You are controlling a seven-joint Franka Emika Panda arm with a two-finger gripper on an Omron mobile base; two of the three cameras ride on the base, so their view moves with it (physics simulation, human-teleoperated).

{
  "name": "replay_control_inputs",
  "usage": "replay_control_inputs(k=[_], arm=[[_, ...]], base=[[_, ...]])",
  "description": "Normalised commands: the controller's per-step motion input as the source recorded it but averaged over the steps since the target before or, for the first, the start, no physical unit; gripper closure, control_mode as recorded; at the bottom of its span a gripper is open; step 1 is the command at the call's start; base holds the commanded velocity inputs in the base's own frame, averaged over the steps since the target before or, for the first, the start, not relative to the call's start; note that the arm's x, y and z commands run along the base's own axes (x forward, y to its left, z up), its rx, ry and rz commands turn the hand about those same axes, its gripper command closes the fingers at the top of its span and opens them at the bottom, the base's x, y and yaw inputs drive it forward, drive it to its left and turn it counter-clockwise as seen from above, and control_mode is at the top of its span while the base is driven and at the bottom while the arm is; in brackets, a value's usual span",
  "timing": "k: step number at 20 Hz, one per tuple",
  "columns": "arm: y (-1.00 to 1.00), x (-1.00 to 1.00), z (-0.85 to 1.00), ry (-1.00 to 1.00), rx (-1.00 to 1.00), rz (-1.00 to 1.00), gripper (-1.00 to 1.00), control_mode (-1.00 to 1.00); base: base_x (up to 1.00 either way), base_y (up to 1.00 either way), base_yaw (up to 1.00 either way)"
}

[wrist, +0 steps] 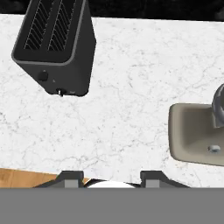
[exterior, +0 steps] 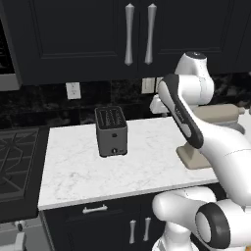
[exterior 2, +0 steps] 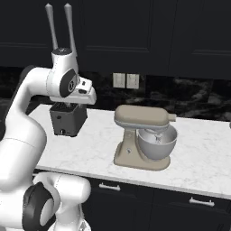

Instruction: Navigate to the dishwasher.

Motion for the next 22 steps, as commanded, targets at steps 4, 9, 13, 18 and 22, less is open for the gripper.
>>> replay_control_inputs(k=[4, 9, 13, 18, 22], arm=[[-0.01, -0.35, -0.03, 0.00, 0.00, 0.00, -1.00, -1.00], [-0.03, -0.75, -0.16, 0.00, 0.00, 0.00, -1.00, -1.00], [0.00, -0.65, -0.34, -0.01, 0.00, 0.00, -1.00, -1.00], [0.00, 0.00, 0.00, 0.00, 0.00, 0.00, -1.00, 1.00], [0.00, 0.00, 0.00, 0.00, 0.00, 0.00, -1.00, 1.00]], base=[[0.00, 0.00, 0.00], [0.00, 0.00, 0.00], [0.00, 0.00, 0.00], [-0.71, 0.00, 0.00], [-0.73, 0.00, 0.06]])
